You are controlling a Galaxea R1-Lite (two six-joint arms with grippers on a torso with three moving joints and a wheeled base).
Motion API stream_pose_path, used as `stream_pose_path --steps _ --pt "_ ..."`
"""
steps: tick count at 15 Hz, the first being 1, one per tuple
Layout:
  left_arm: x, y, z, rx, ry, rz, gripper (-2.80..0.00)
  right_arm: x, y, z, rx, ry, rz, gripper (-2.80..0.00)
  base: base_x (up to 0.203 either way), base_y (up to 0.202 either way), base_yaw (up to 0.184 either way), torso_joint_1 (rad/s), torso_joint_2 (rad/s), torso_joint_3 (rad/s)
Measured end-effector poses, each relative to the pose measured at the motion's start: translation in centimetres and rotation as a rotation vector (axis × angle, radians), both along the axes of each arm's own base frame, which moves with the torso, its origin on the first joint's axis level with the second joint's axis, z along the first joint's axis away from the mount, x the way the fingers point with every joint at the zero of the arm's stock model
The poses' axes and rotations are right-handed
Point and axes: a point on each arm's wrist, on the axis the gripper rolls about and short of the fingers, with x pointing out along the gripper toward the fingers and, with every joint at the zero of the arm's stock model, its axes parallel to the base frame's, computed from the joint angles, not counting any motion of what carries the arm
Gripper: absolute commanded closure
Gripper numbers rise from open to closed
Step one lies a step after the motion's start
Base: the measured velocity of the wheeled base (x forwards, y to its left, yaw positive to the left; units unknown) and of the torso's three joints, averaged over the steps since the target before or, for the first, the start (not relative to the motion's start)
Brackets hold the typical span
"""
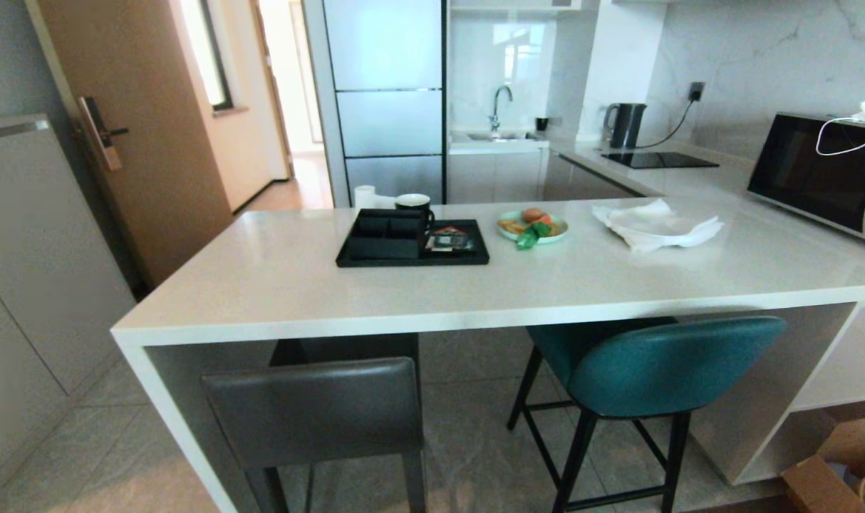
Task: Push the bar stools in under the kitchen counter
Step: Pull the gray chair out from under the dining table
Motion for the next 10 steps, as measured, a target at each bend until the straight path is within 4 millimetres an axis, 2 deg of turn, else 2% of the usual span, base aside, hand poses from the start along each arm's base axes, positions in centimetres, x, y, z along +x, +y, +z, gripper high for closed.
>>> stream_pose_path --steps 10 --pt "0.00 0.00 0.00 0.001 0.000 0.000 0.00 0.00 0.00 0.00 0.000 0.000 0.000 0.00 0.000 0.000 0.000 0.000 0.00 0.000"
